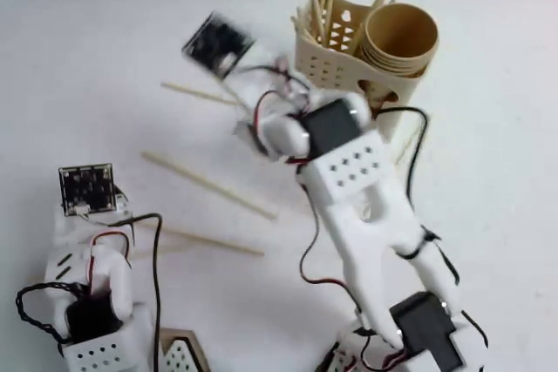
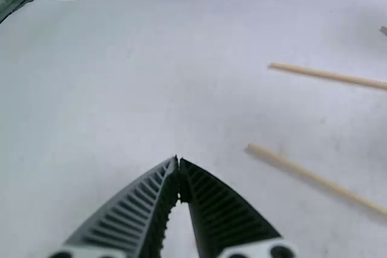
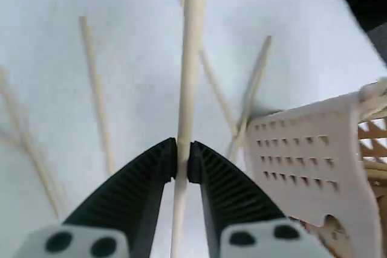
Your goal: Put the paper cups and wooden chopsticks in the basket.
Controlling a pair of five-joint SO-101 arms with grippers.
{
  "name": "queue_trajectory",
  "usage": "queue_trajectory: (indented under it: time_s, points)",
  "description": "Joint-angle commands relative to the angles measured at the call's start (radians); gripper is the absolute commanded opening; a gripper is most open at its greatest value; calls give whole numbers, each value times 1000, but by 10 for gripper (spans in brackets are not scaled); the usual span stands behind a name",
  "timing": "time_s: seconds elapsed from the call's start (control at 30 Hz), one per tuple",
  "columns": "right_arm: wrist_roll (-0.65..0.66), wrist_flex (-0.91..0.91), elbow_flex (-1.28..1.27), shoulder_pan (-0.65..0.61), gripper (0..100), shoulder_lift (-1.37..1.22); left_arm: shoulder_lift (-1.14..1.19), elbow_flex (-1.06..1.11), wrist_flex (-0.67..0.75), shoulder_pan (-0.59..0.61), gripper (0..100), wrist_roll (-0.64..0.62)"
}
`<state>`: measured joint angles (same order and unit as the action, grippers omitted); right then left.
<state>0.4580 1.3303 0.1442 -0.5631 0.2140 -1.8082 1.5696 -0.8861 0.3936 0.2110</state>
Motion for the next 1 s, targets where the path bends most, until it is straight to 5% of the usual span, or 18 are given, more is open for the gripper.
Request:
queue_trajectory:
  time_s: [0.0, 0.37, 0.97]
  points:
    - [-51, 2, 175, 39, 18, 48, -10, -8, 23, 4, 27, 9]
    - [-173, -139, 470, 154, 18, 47, -10, -8, 23, 4, 27, 9]
    - [-261, -568, 491, 329, 18, -113, -10, -6, 25, 2, 27, 9]
